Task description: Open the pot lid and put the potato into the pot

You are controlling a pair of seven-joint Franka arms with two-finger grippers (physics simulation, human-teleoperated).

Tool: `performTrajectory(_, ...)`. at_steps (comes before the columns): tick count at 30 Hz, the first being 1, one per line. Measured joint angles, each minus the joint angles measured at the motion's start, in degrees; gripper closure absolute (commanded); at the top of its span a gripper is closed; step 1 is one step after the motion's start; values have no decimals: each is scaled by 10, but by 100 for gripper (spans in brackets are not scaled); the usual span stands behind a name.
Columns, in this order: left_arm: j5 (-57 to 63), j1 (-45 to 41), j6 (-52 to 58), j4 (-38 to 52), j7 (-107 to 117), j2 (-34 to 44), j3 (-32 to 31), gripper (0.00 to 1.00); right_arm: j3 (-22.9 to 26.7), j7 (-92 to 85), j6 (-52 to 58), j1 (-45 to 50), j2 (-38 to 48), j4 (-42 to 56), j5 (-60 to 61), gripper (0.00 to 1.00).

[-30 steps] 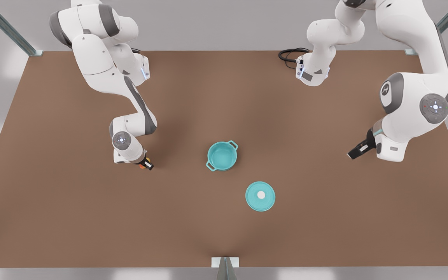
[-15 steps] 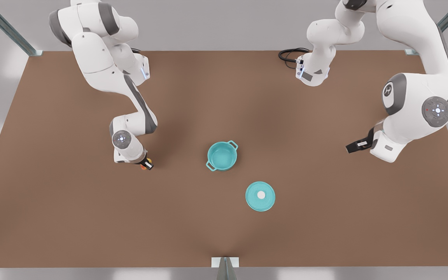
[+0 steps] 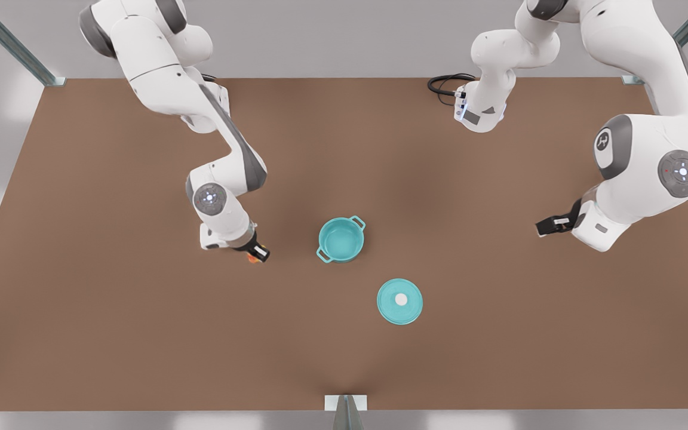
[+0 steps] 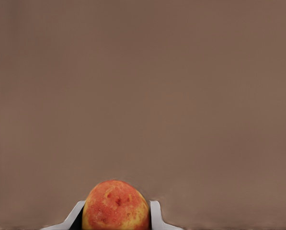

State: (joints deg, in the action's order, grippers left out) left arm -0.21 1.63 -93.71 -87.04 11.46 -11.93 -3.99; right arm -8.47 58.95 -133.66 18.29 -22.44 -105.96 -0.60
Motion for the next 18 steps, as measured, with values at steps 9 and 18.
performTrajectory(9, -3, 3, 1, -1, -26, 0, 0, 0, -4, 97, 97, 115, -83, 153, 18, 53)
performTrajectory(18, -24, 8, -2, 1, -41, -1, 0, 0, 1, 187, 118, 171, -189, 241, 17, 53)
